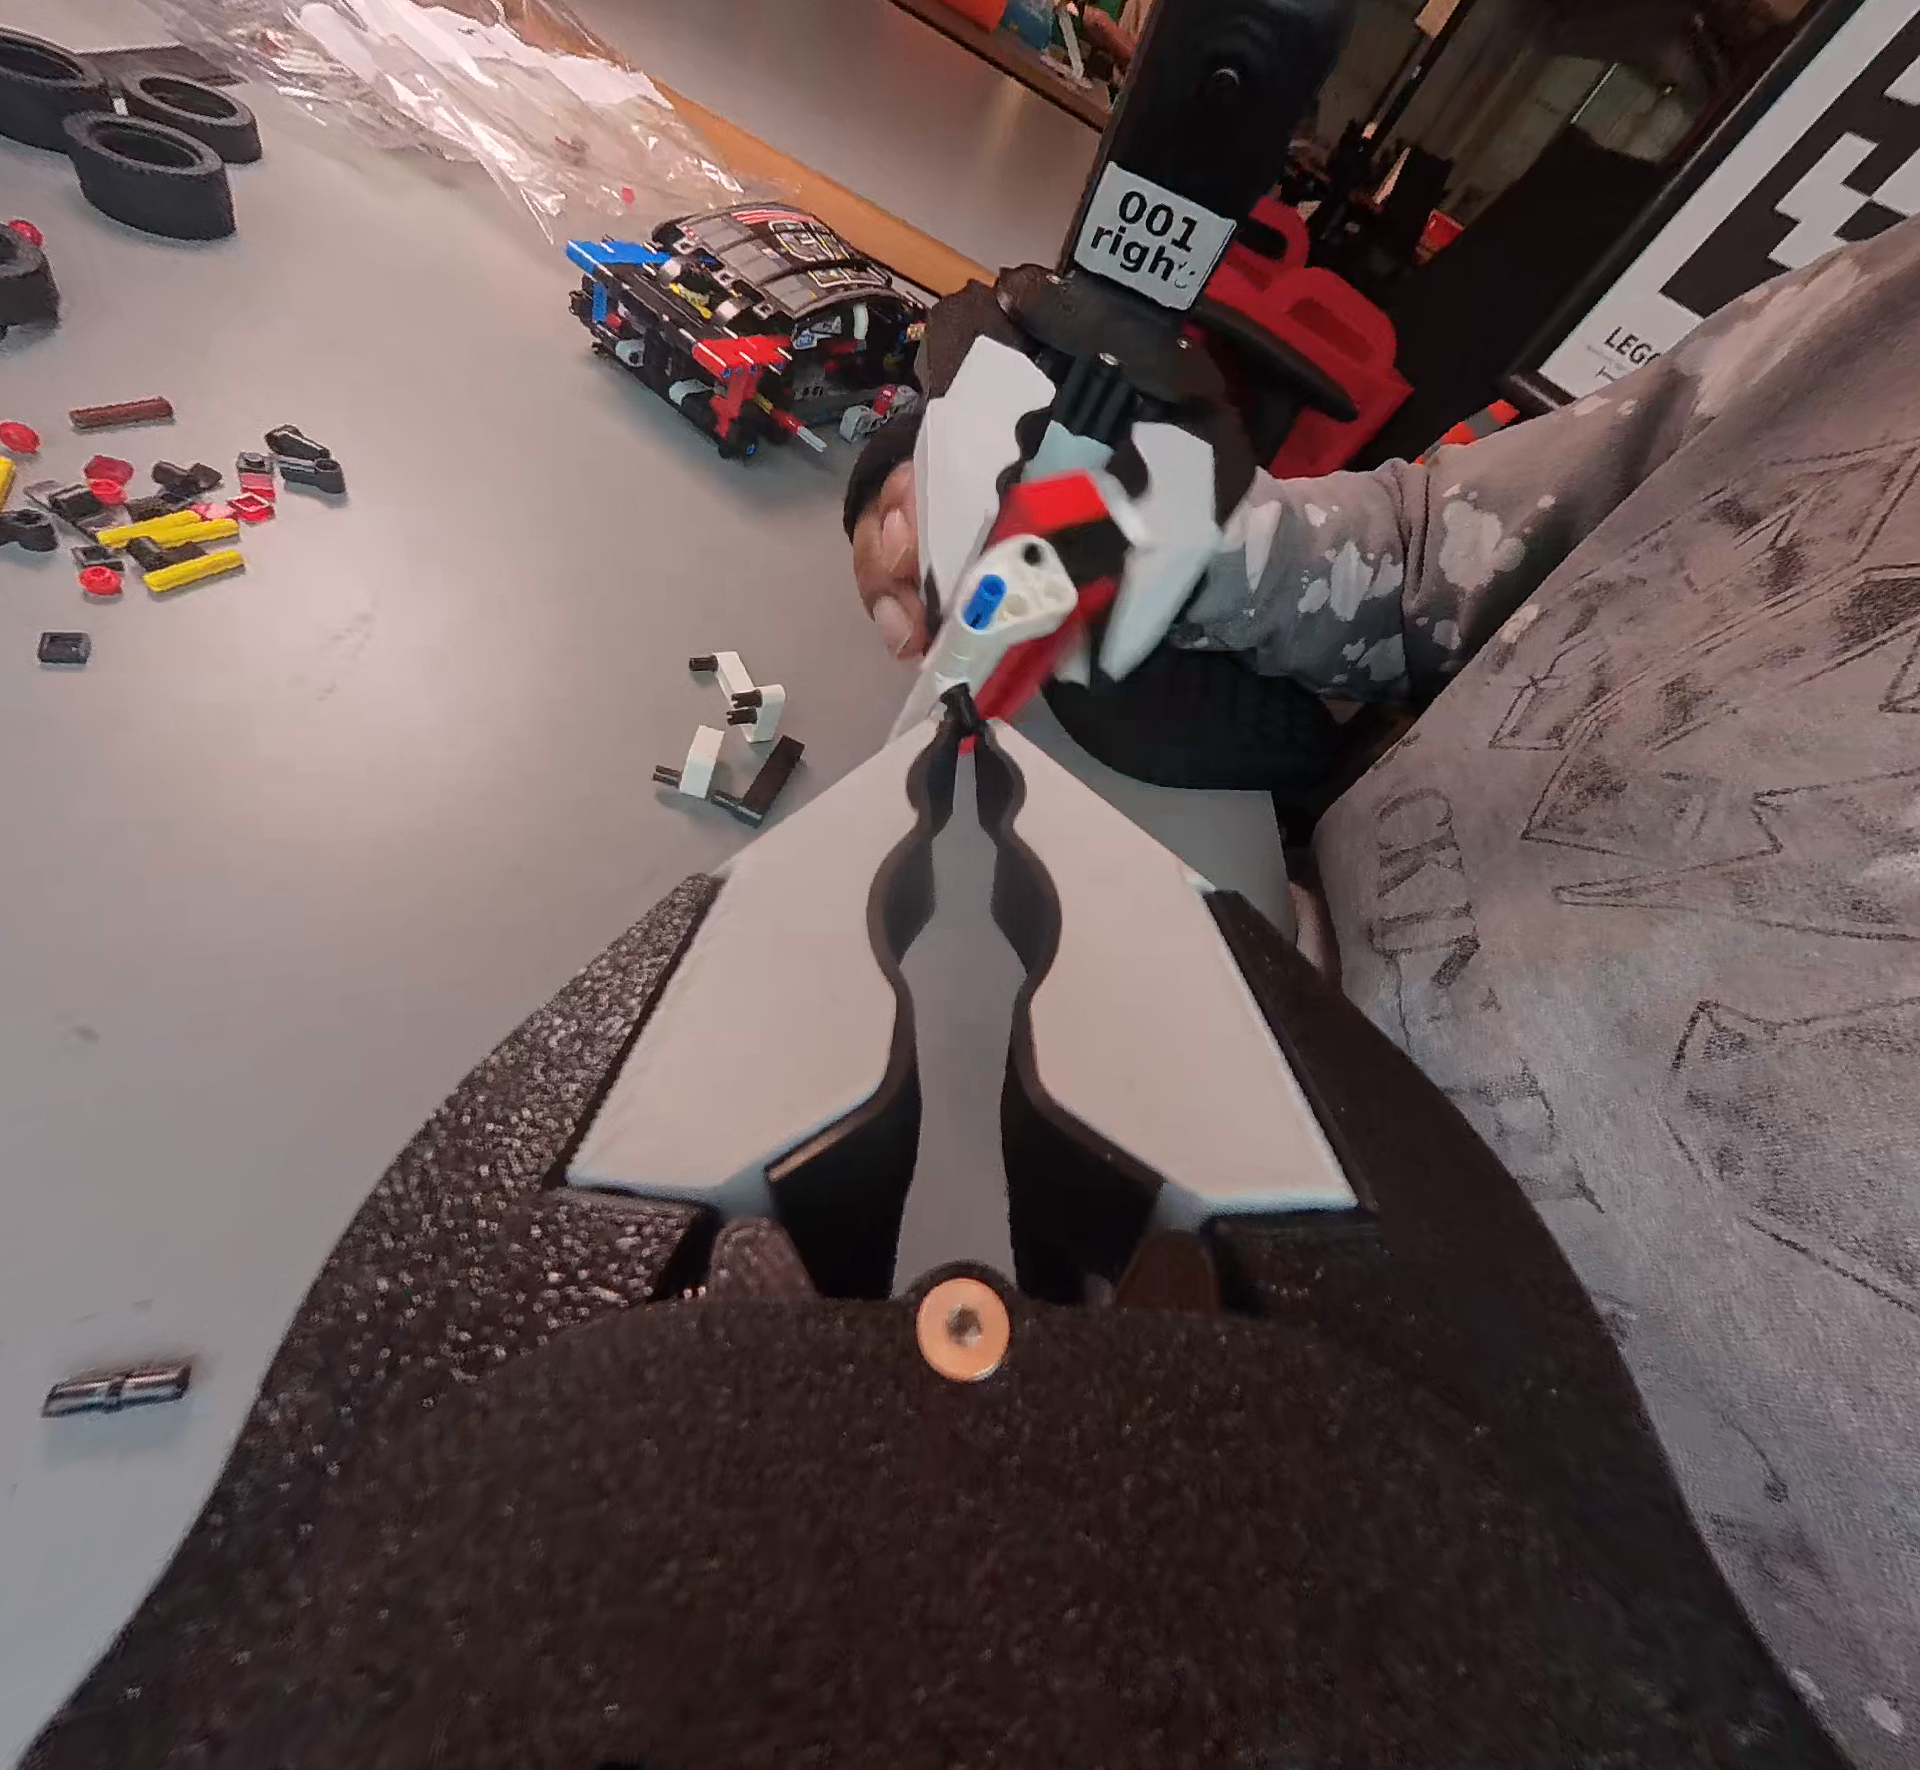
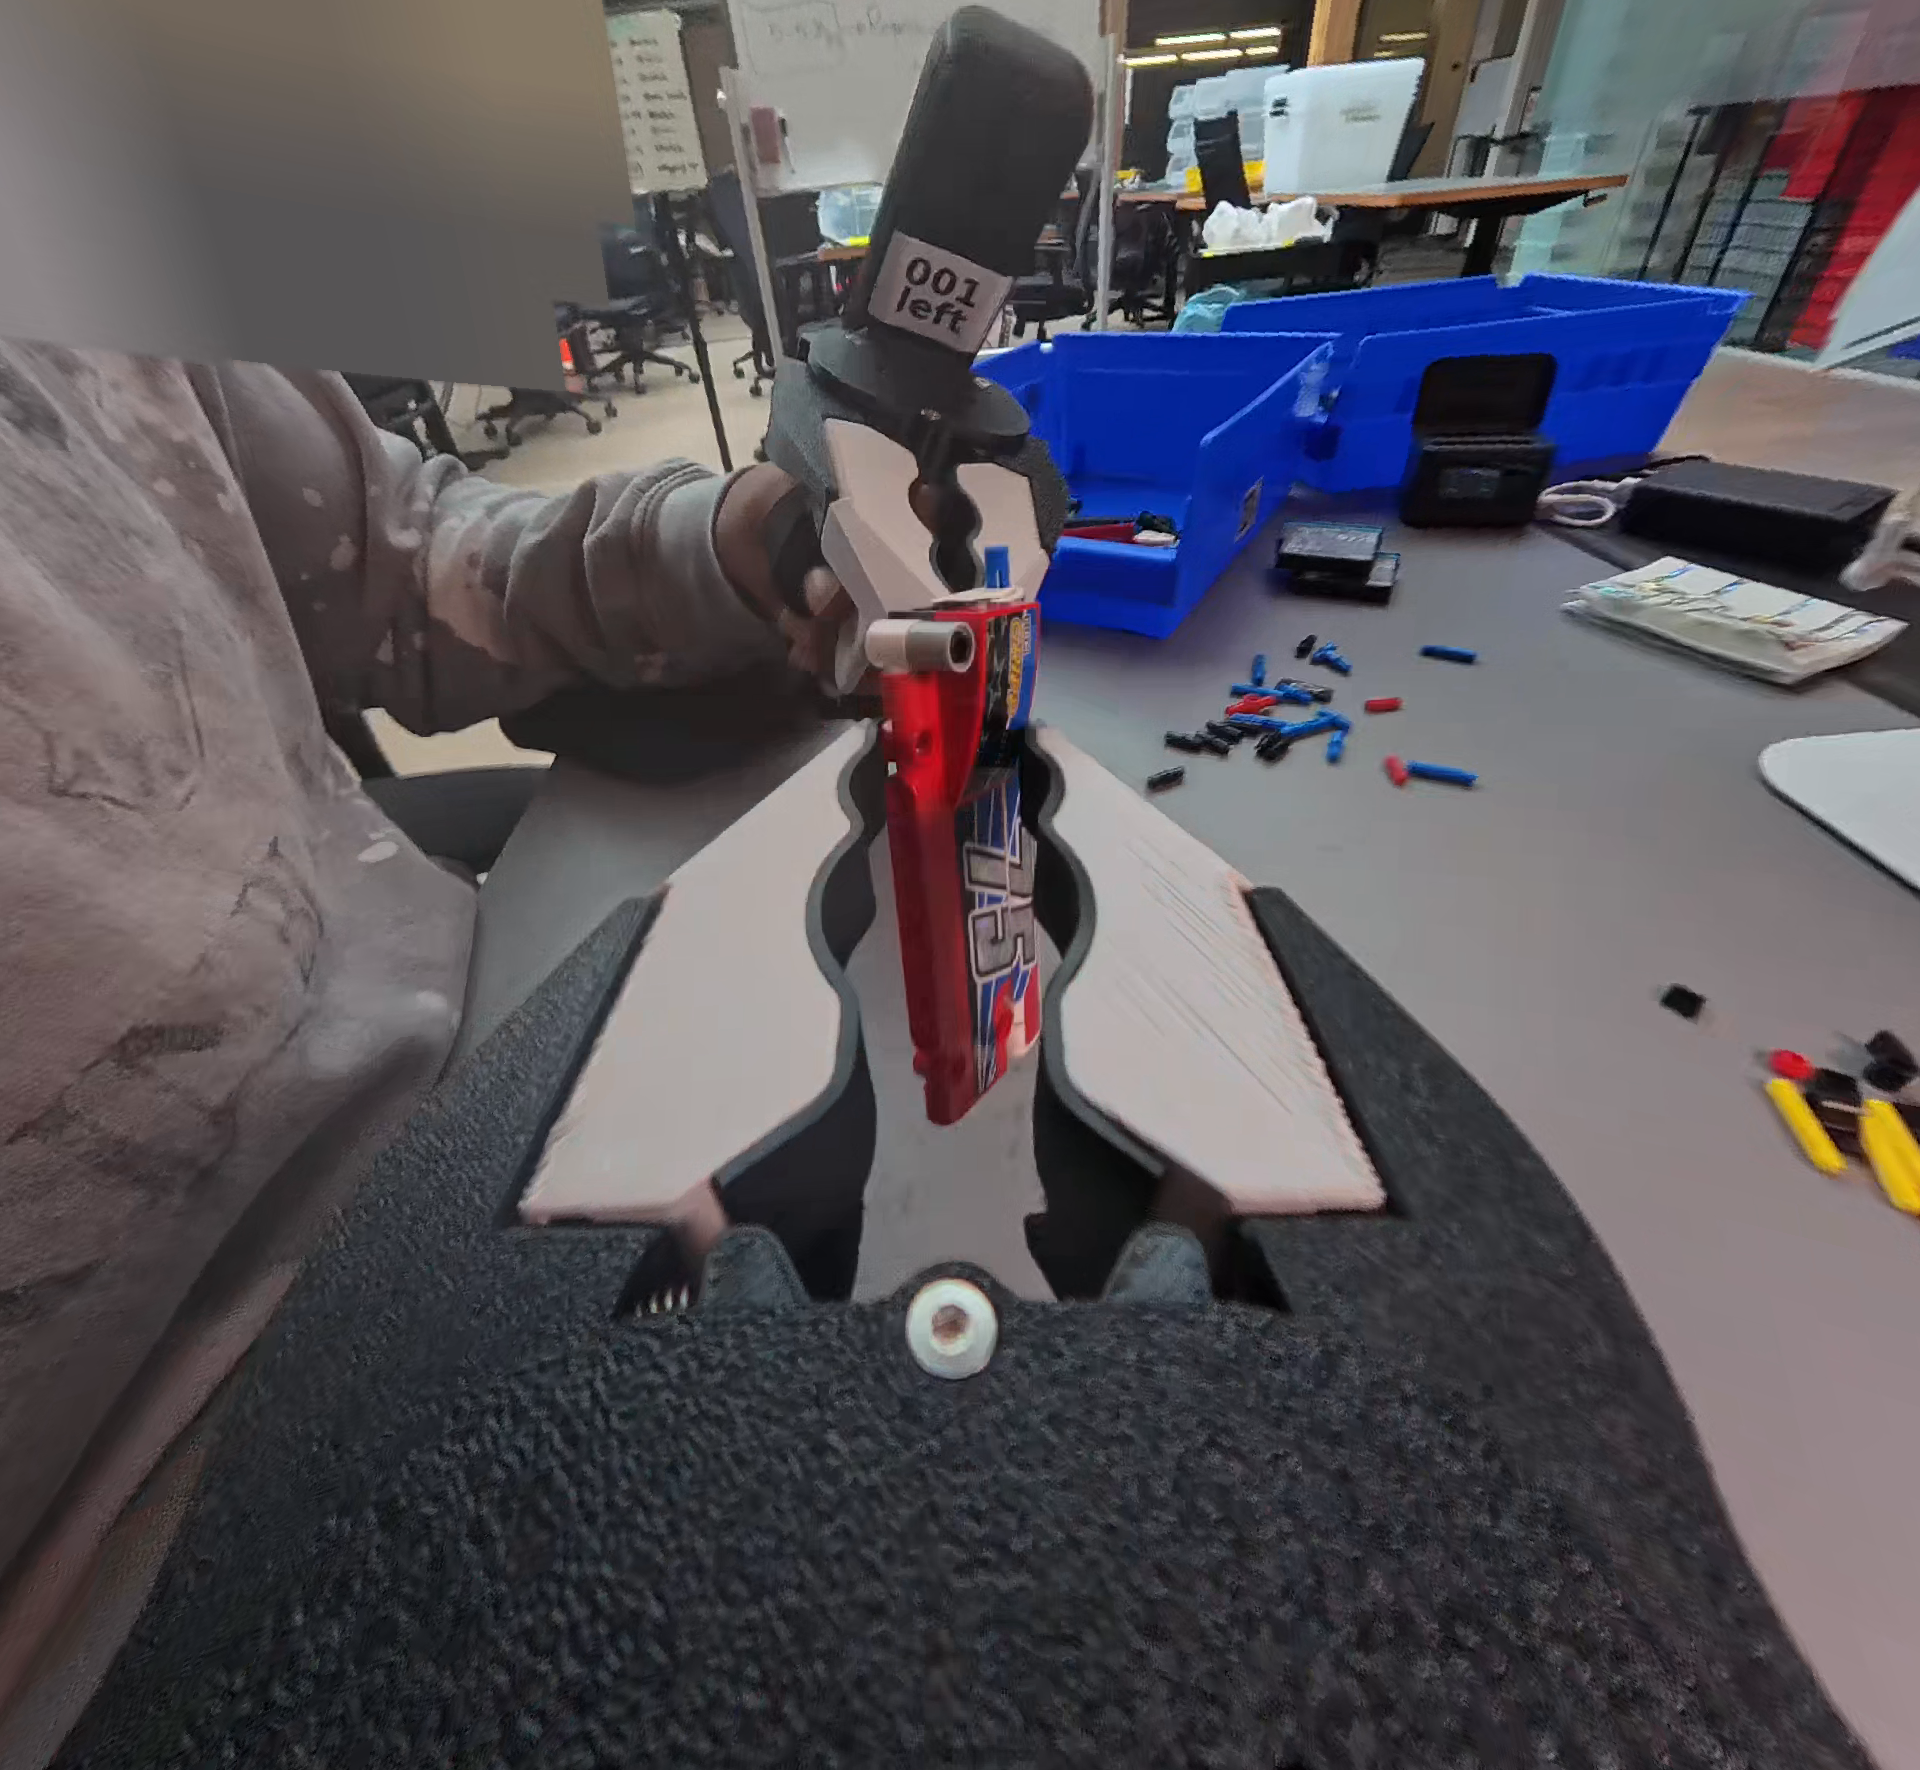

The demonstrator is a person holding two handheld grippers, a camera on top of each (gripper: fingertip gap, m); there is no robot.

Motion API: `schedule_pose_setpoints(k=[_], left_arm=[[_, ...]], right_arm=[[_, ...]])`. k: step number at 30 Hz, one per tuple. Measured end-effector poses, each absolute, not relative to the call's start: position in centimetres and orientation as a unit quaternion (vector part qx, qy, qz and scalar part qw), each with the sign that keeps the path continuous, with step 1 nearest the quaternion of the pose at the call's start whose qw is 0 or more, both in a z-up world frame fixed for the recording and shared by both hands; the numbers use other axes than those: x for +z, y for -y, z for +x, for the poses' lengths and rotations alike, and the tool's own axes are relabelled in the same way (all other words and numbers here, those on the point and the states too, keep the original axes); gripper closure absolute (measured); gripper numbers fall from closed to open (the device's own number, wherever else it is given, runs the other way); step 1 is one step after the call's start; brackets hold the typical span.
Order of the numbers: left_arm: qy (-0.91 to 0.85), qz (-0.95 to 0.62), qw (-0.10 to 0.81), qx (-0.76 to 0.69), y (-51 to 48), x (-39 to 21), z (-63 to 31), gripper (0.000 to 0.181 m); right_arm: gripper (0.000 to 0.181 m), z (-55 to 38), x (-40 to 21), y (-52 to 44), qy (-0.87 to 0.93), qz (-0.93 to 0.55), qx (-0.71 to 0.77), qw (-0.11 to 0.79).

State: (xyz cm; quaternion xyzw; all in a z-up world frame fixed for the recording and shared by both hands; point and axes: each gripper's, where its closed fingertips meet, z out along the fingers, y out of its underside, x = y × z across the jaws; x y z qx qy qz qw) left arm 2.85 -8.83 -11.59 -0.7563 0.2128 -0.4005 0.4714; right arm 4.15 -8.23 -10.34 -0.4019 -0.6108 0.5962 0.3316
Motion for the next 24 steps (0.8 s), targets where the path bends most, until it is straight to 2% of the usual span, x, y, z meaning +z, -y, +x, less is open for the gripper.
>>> schedule_pose_setpoints(k=[2, 10, 12, 15, 17, 24], left_arm=[[-0.187, -0.756, 0.481, -0.402, 8.7, -11.4, 1.2, 0.181], [-0.200, -0.764, 0.477, -0.385, 8.4, -12.0, 2.4, 0.180], [-0.172, -0.767, 0.480, -0.390, 7.9, -12.0, 2.2, 0.161], [-0.140, -0.775, 0.490, -0.373, 6.9, -12.3, 1.4, 0.166], [-0.142, -0.769, 0.499, -0.372, 6.9, -11.8, 1.5, 0.181], [-0.145, -0.784, 0.508, -0.327, 6.5, -12.3, 1.0, 0.178]], right_arm=[[0.157, 5.0, -9.4, 7.2, 0.583, -0.406, 0.630, 0.316], [0.156, 3.2, -11.0, 7.3, 0.595, -0.439, 0.584, 0.336], [0.156, 2.9, -11.0, 7.3, 0.592, -0.445, 0.575, 0.348], [0.156, 2.5, -10.6, 7.4, 0.589, -0.442, 0.556, 0.385], [0.156, 2.4, -10.5, 7.2, 0.592, -0.439, 0.536, 0.412], [0.155, 2.0, -11.5, 6.8, 0.617, -0.429, 0.464, 0.468]])
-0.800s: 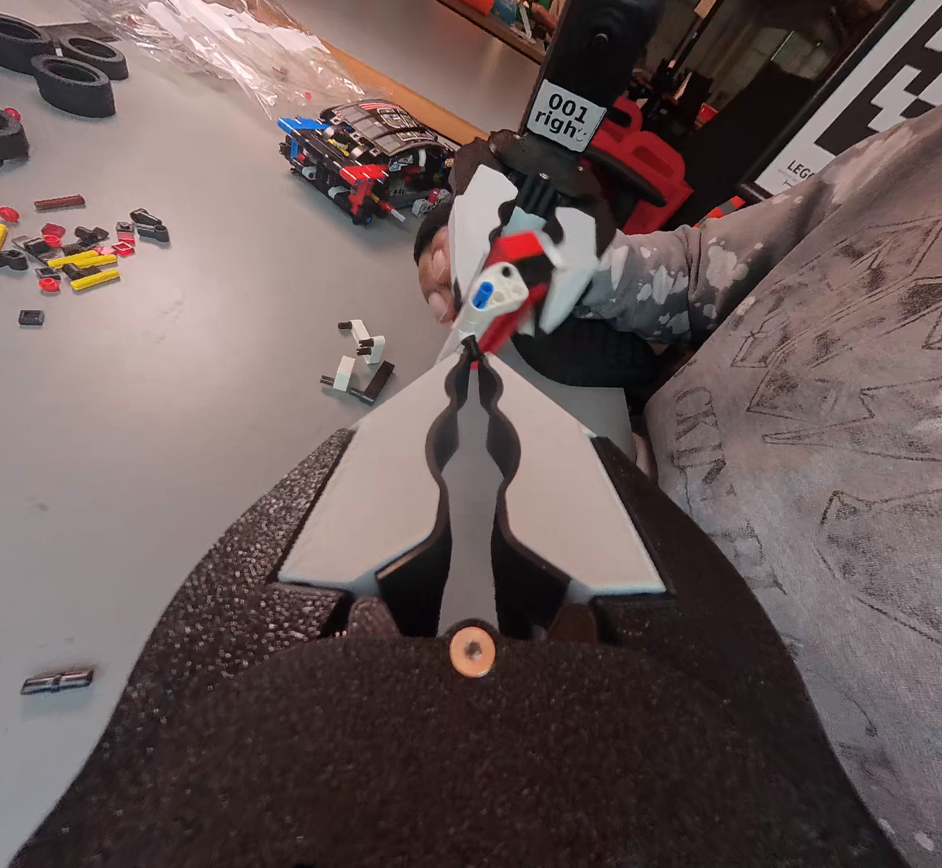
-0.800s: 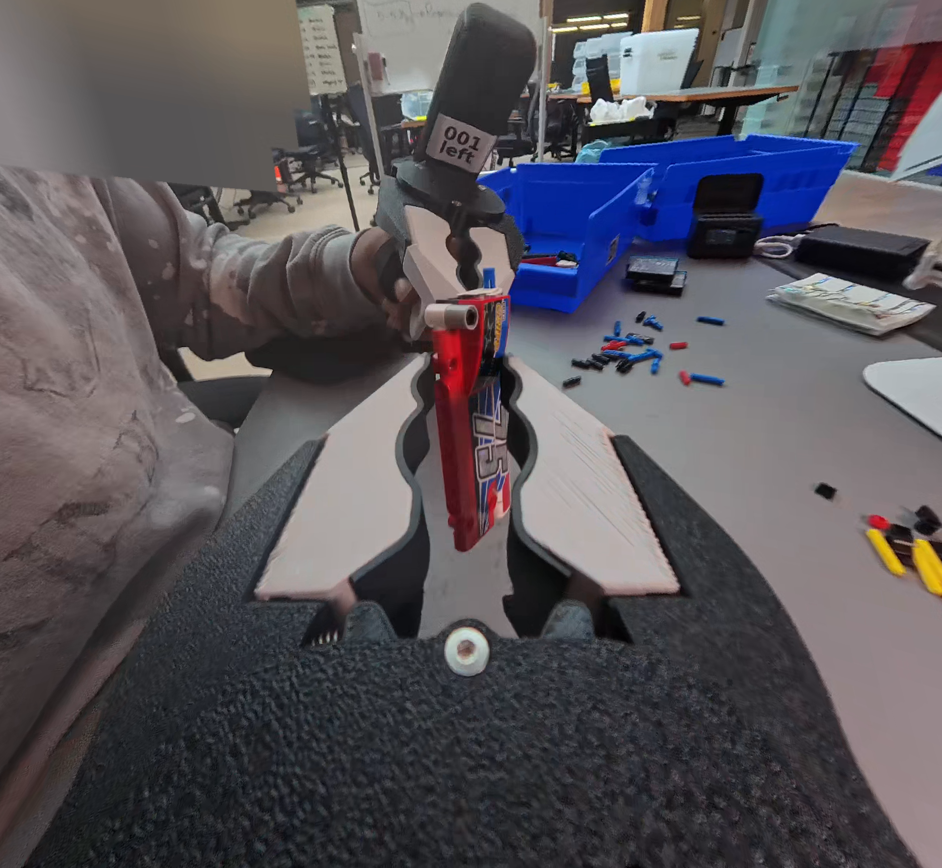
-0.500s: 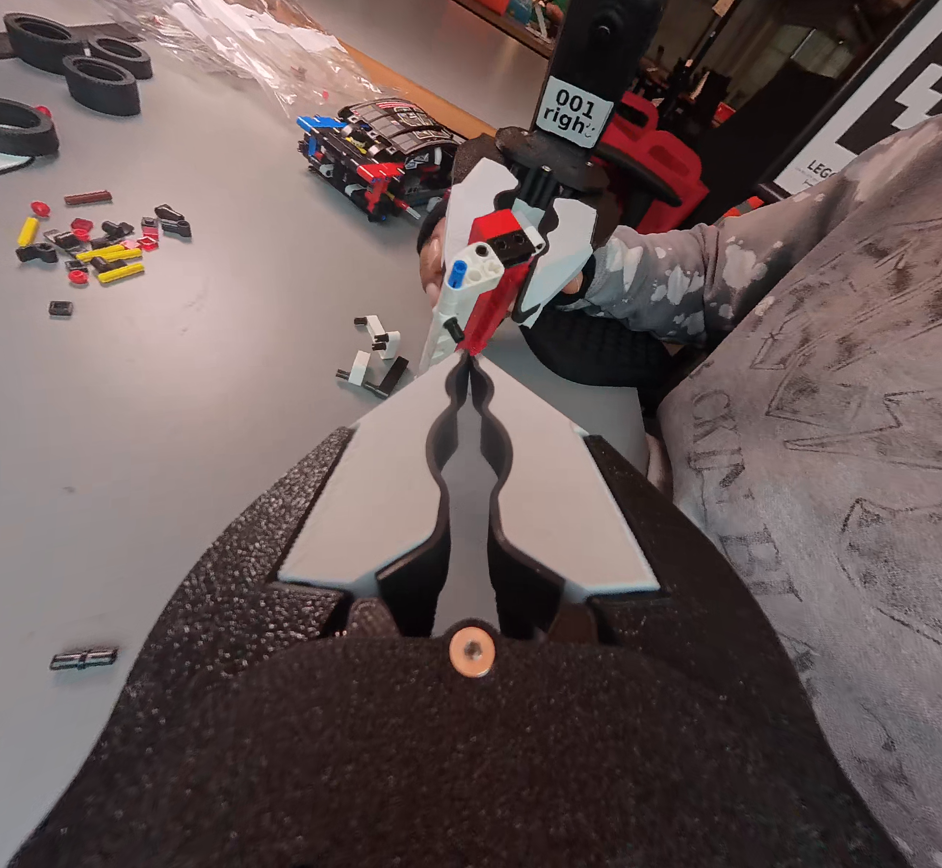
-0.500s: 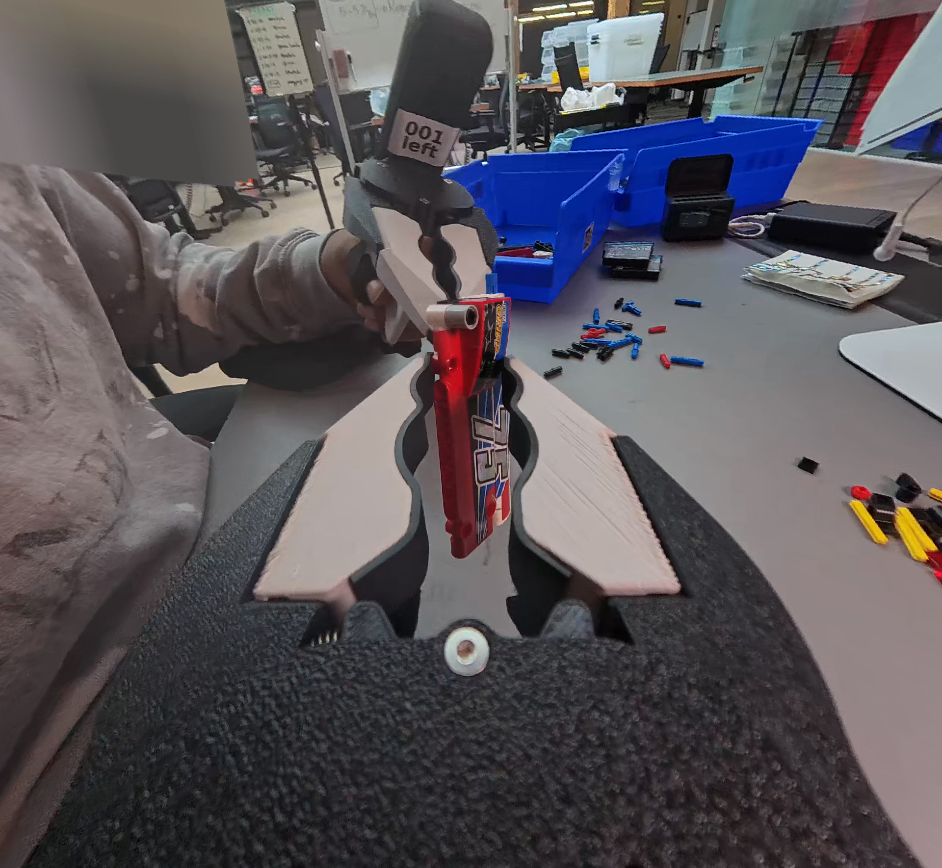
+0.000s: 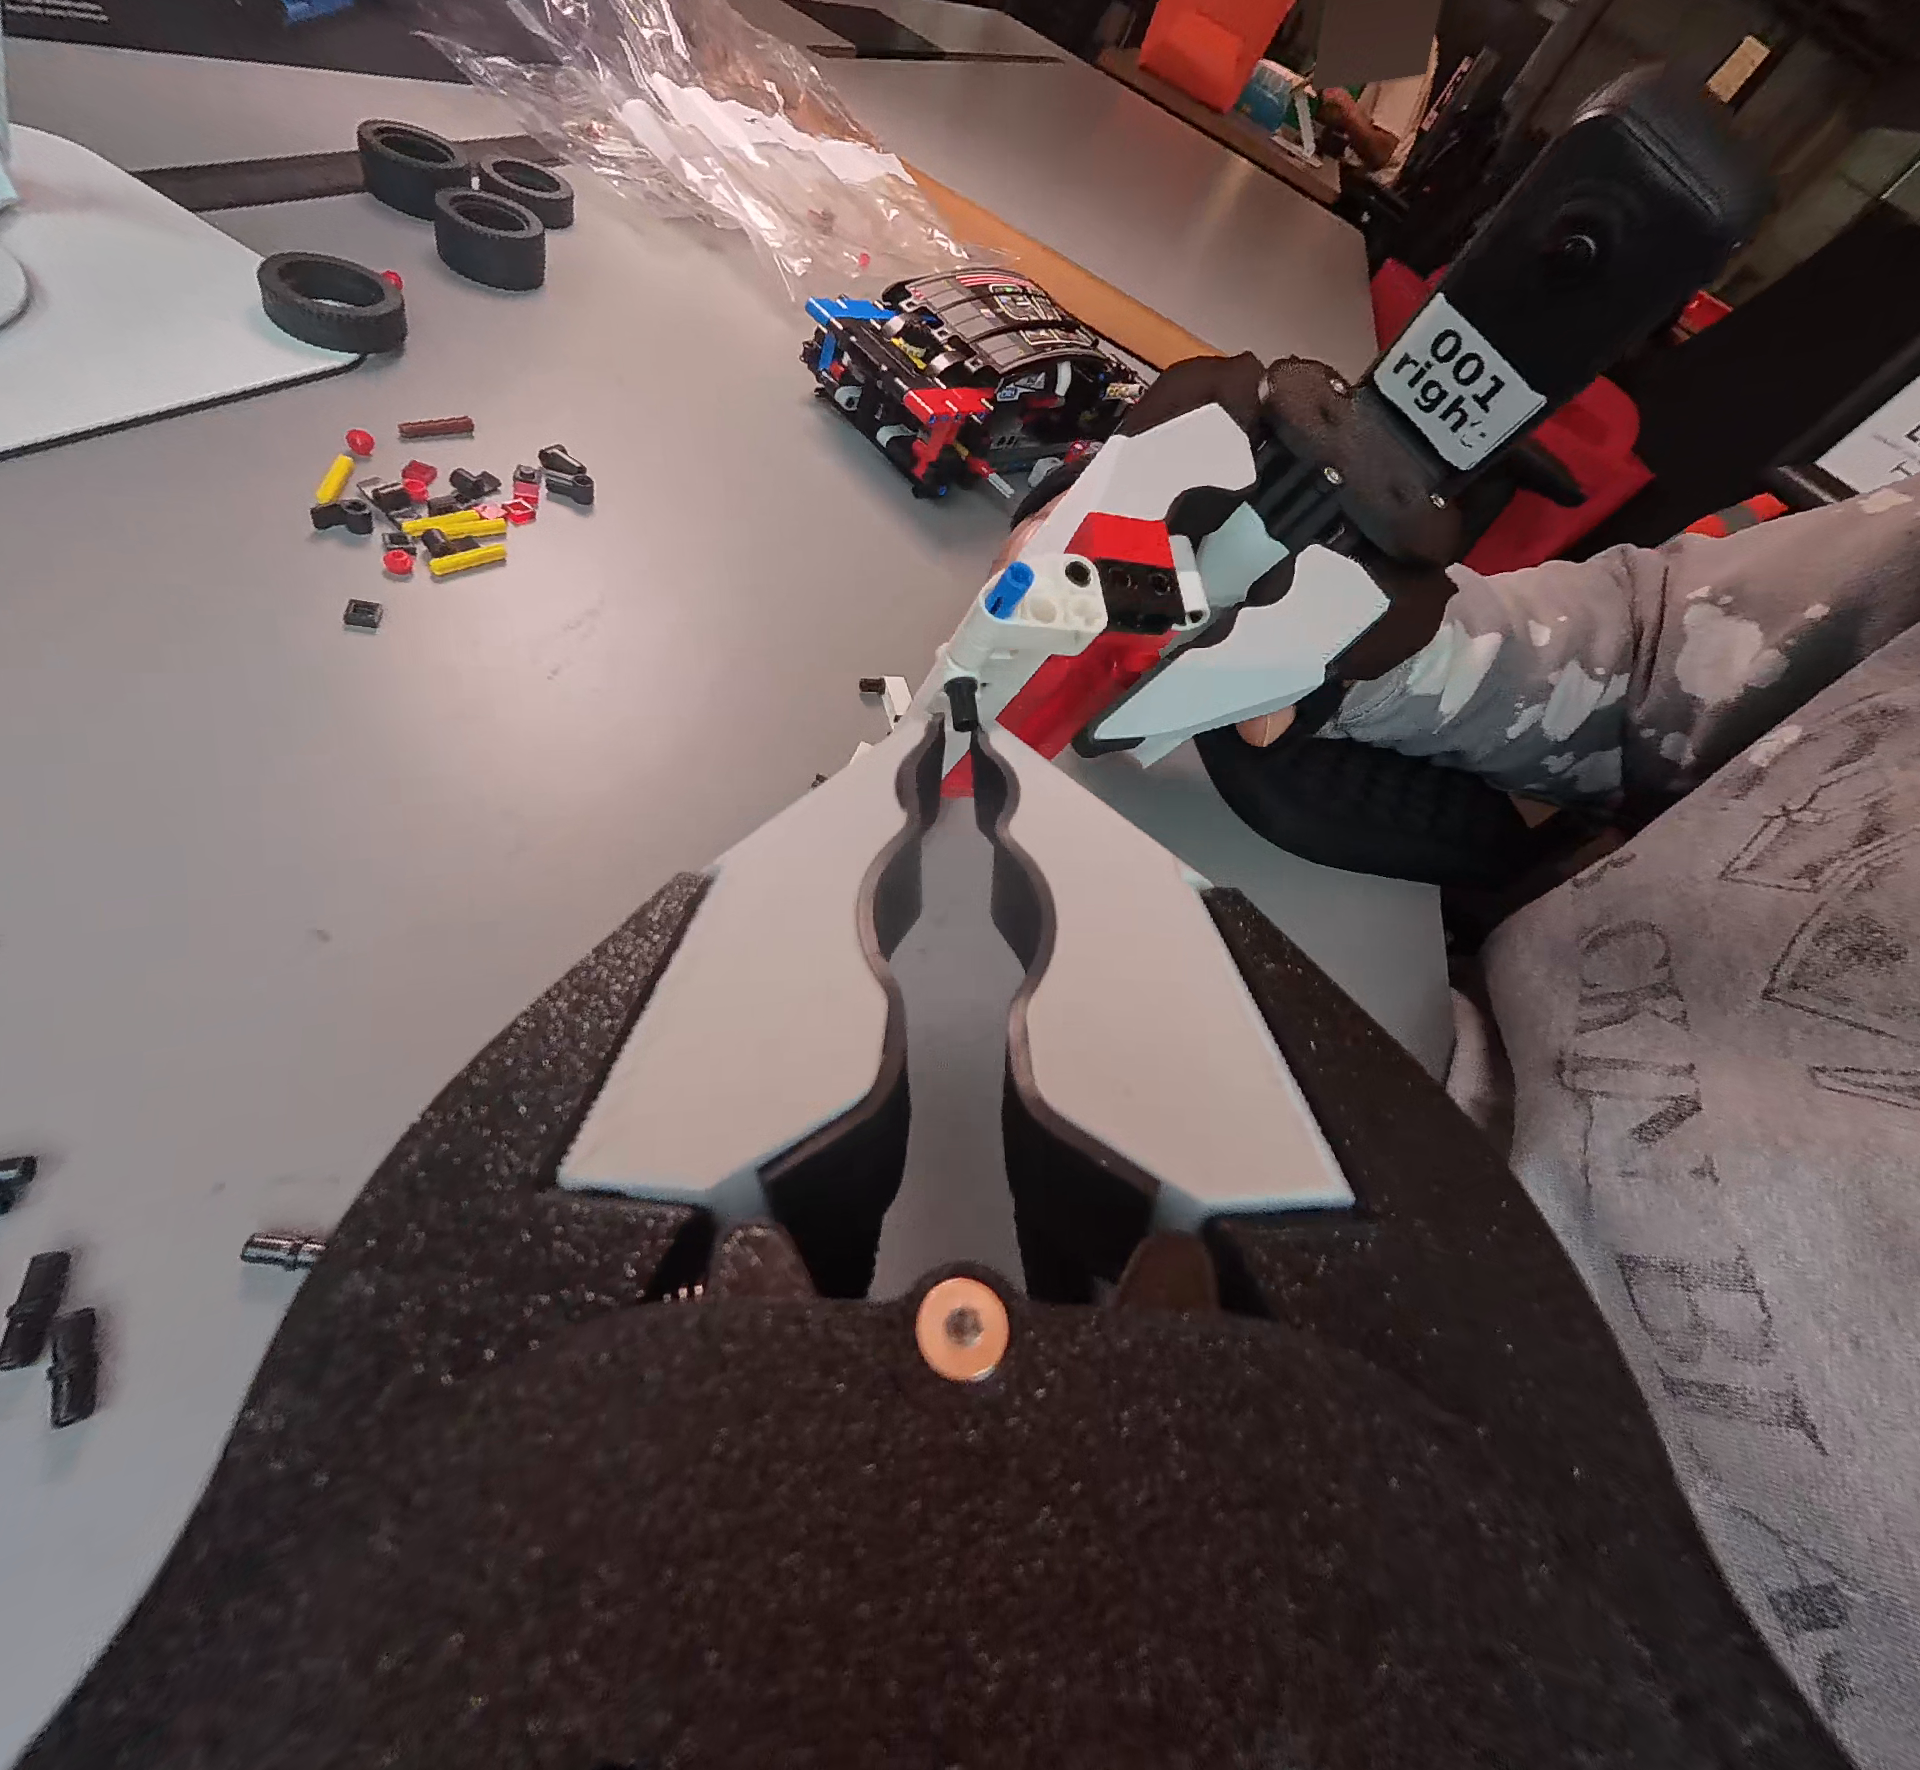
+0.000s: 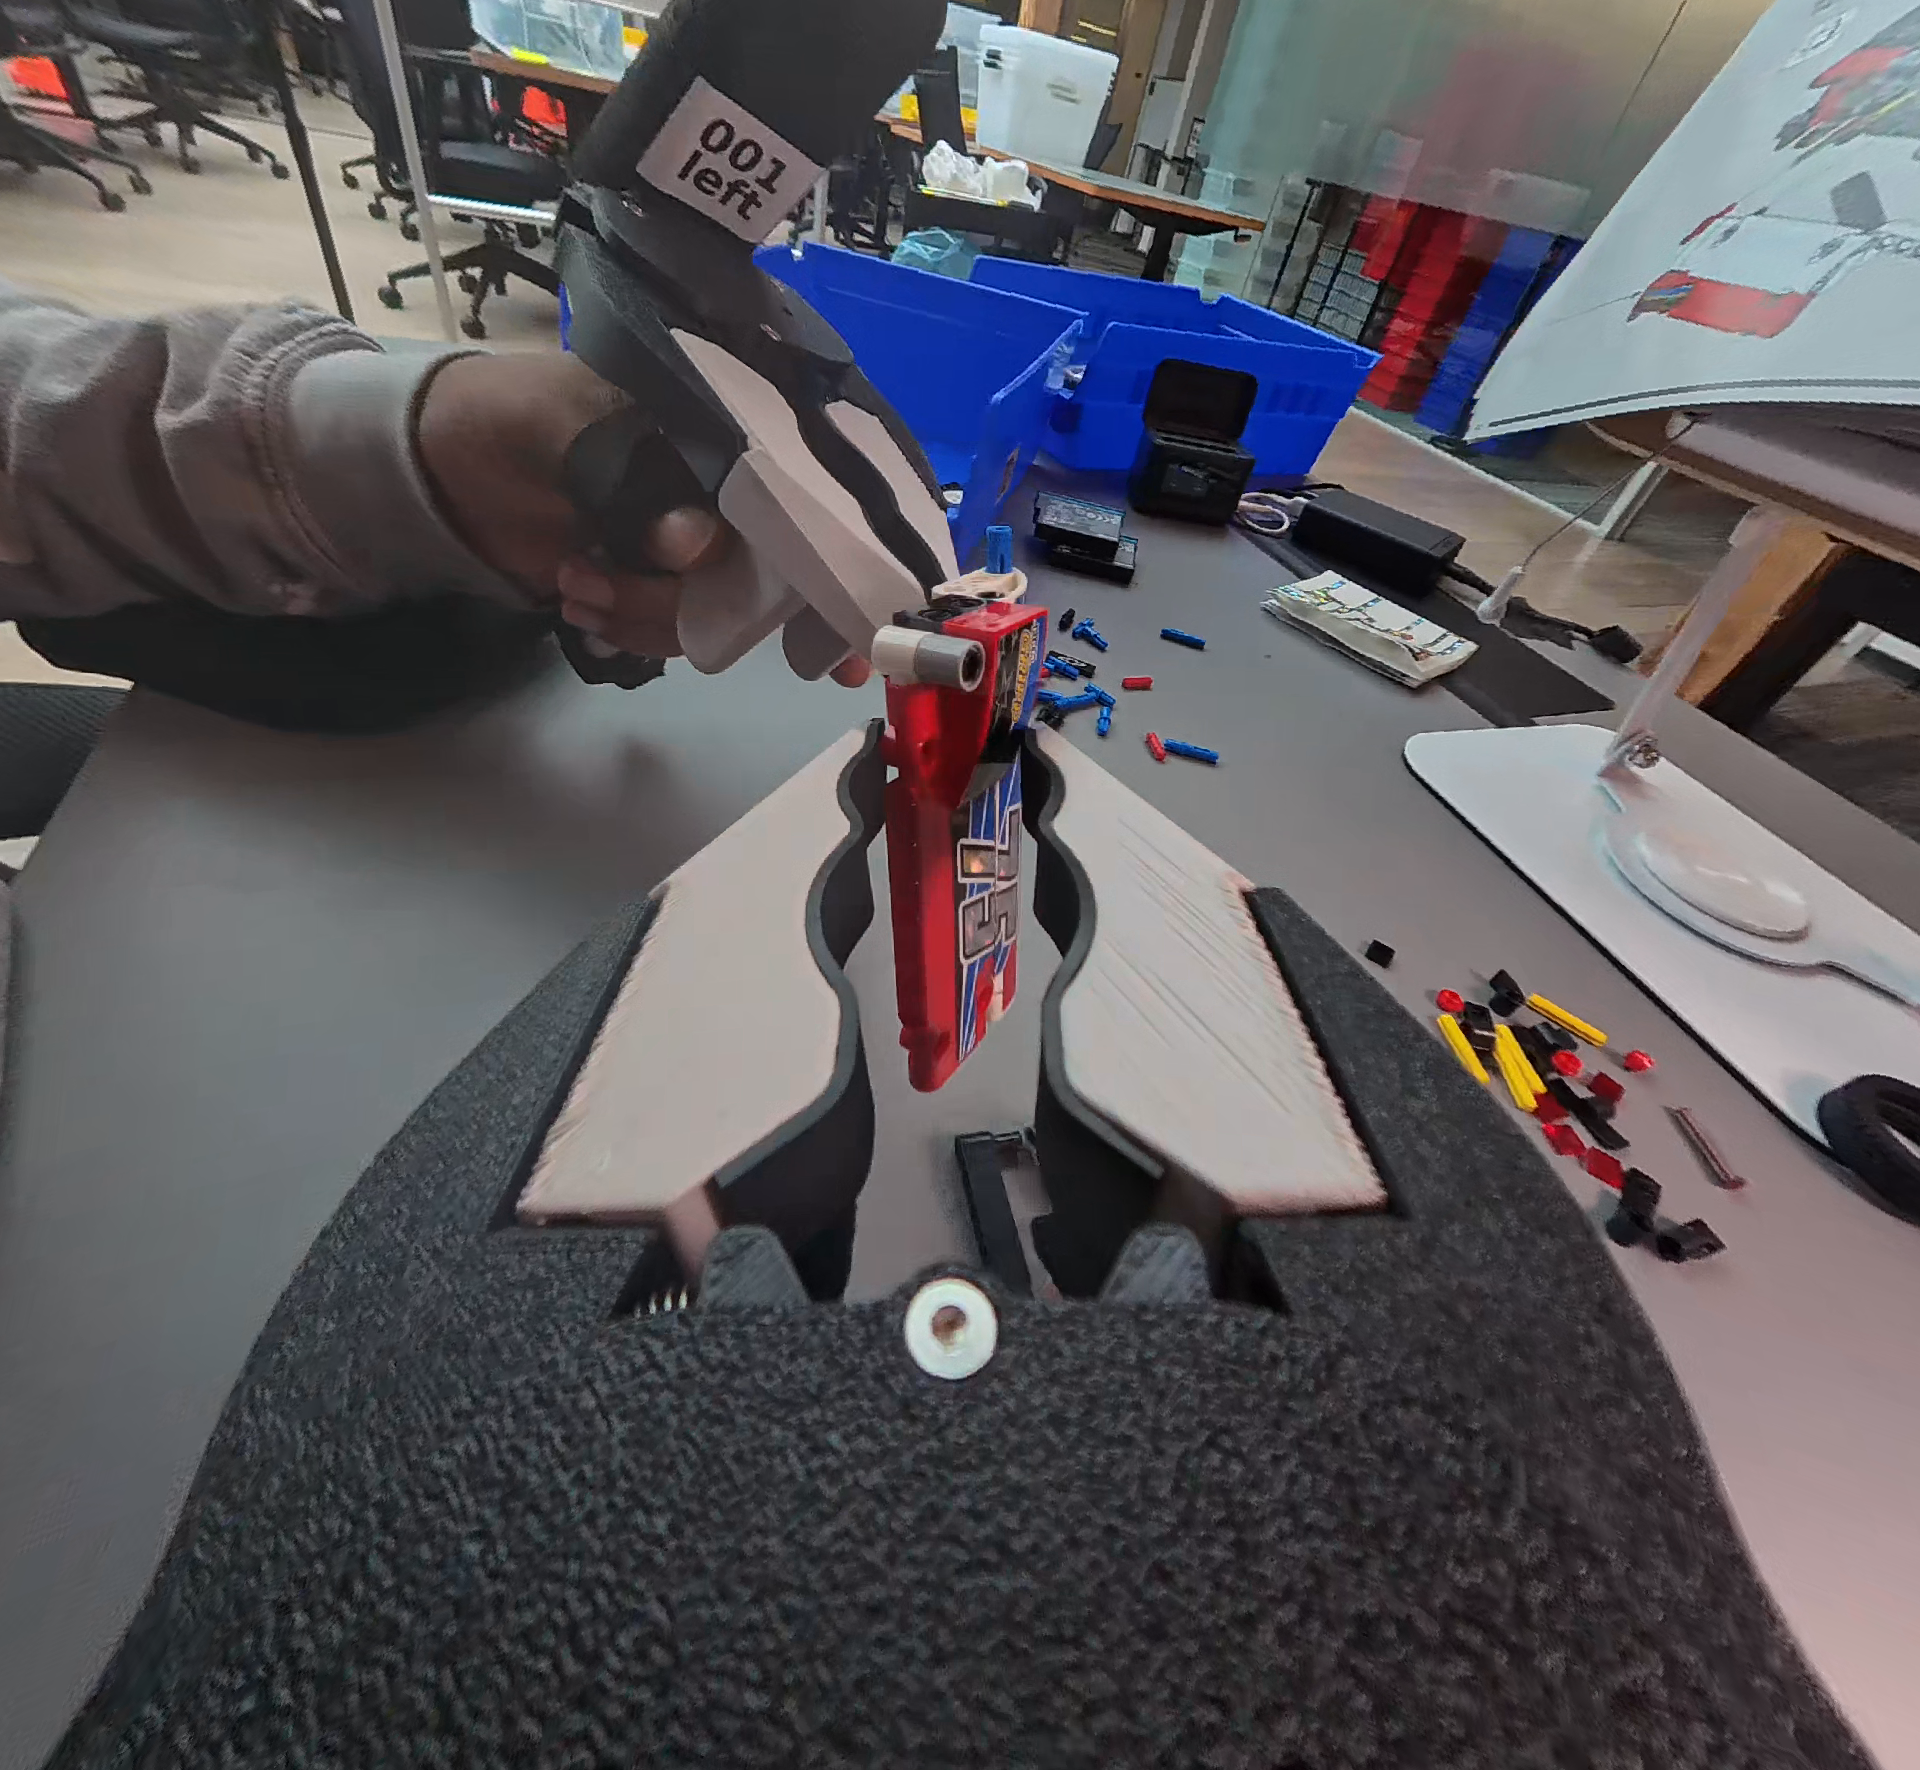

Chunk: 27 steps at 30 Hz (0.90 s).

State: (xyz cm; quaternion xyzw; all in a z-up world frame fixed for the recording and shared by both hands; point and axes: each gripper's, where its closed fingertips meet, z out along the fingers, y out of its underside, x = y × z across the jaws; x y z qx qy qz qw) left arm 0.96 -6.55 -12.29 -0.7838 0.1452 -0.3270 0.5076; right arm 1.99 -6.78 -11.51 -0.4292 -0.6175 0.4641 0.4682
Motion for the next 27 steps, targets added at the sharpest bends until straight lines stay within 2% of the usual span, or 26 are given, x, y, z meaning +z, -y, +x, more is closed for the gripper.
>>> schedule_pose_setpoints(k=[4, 6, 20, 27], left_arm=[[-0.139, -0.786, 0.507, -0.324, 6.4, -12.4, 0.9, 0.172], [-0.132, -0.792, 0.508, -0.312, 6.1, -12.7, 0.6, 0.178], [-0.091, -0.799, 0.480, -0.351, 5.4, -14.1, 1.3, 0.180], [-0.056, -0.791, 0.500, -0.349, 4.2, -13.9, 0.6, 0.181]], right_arm=[[0.157, 1.7, -12.3, 6.4, 0.631, -0.430, 0.419, 0.491], [0.156, 1.6, -12.3, 6.5, 0.636, -0.426, 0.409, 0.497], [0.159, 0.9, -13.1, 5.2, 0.669, -0.400, 0.304, 0.547], [0.164, 0.5, -13.1, 3.6, 0.629, -0.472, 0.286, 0.547]])
